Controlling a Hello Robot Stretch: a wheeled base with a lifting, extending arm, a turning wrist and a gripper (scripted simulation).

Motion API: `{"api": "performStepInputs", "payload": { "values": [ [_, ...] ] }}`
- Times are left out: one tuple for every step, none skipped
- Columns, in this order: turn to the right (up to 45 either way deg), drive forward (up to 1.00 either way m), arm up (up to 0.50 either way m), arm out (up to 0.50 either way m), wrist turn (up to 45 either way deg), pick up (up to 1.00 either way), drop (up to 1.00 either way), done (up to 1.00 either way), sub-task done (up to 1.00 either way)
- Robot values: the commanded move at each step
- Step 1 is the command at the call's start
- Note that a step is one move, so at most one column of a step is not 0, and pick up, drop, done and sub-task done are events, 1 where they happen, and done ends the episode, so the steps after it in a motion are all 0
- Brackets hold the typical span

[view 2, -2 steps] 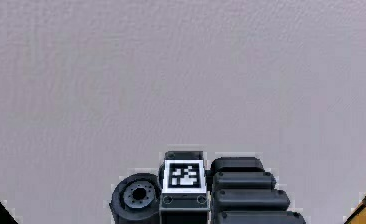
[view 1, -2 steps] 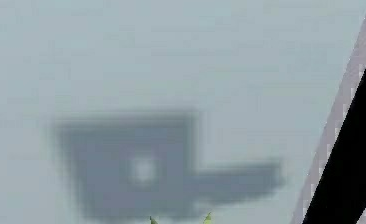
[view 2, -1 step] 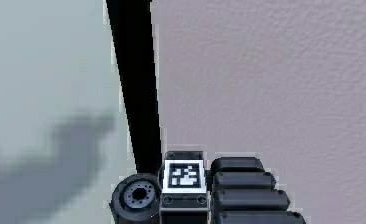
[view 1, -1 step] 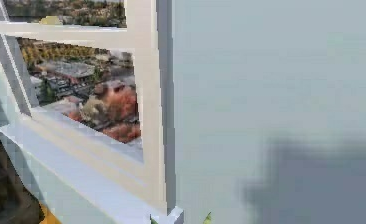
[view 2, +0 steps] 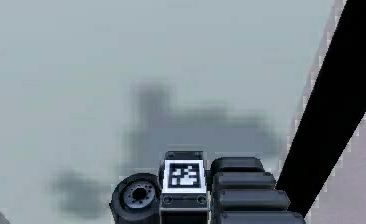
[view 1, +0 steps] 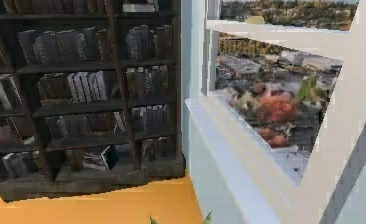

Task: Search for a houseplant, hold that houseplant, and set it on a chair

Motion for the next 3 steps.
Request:
{"api": "performStepInputs", "payload": {
  "values": [
    [-45.0,0.00,0.00,0.00,0.0,0.00,0.00,0.00,0.00],
    [-18.0,0.00,0.00,0.00,0.0,0.00,0.00,0.00,0.00],
    [0.0,1.00,0.00,0.00,0.0,0.00,0.00,0.00,0.00]
  ]
}}
